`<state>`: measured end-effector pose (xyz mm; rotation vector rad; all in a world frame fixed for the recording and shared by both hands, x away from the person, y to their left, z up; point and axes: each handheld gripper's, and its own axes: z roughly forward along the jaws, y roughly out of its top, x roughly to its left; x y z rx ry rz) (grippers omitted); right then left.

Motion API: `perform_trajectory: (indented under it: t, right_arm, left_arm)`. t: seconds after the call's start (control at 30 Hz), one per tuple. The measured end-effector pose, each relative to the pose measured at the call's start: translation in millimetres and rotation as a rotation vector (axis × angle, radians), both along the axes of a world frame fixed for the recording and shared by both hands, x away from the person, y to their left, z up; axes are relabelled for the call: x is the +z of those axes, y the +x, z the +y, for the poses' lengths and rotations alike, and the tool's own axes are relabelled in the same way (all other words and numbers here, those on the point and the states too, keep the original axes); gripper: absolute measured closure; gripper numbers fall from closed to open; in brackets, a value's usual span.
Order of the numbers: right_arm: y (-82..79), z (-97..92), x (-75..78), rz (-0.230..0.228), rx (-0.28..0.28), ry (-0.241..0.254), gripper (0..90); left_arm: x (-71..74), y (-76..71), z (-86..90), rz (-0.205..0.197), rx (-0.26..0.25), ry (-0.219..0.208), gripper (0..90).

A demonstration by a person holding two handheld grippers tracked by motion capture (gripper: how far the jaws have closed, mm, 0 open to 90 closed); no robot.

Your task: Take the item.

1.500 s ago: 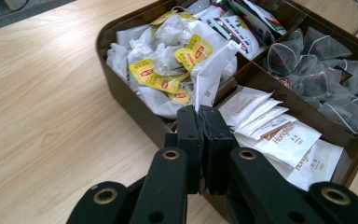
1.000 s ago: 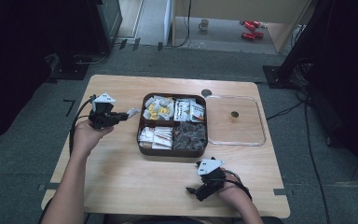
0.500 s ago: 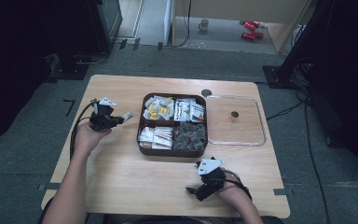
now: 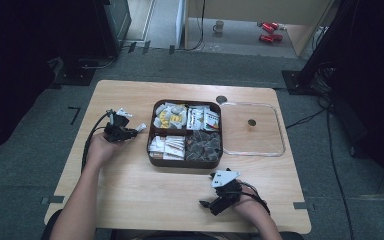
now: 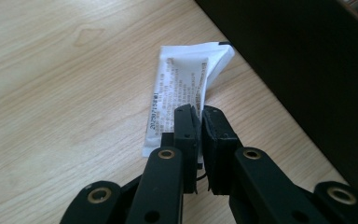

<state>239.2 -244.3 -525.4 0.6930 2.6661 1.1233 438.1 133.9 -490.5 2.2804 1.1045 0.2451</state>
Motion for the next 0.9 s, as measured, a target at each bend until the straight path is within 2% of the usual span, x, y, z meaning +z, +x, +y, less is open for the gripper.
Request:
perform_trajectory:
  t: [0.17, 0.27, 0.33, 0.53, 0.73, 0.9]
  right_arm:
    - [0.0, 0.0, 0.0, 0.0, 0.0, 0.0, 0.0]
    - [0.0, 0.0, 0.0, 0.0, 0.0, 0.0, 0.0]
    - [0.0, 0.0, 0.0, 0.0, 0.0, 0.0, 0.0]
    - [-0.1, 0.0, 0.0, 0.0, -0.001, 0.0, 0.0]
    - [0.0, 0.0, 0.0, 0.0, 0.0, 0.0, 0.0]
    - [0.0, 0.0, 0.0, -0.001, 0.0, 0.0, 0.0]
  left_arm:
    - [-2.0, 2.6, 3.0, 0.033, 0.015, -0.065, 82.1]
    - [-2.8, 4.8, 6.7, 0.068, 0.036, -0.118, 79.5]
    - [-2.8, 5.5, 8.4, 0.082, 0.037, -0.134, 77.5]
    - [-0.3, 4.1, 9.0, 0.075, 0.044, -0.117, 69.5]
    - [7.2, -0.2, 10.4, 0.06, 0.038, -0.141, 66.0]
    - [15.3, -5.0, 15.0, 0.038, 0.045, -0.168, 59.3]
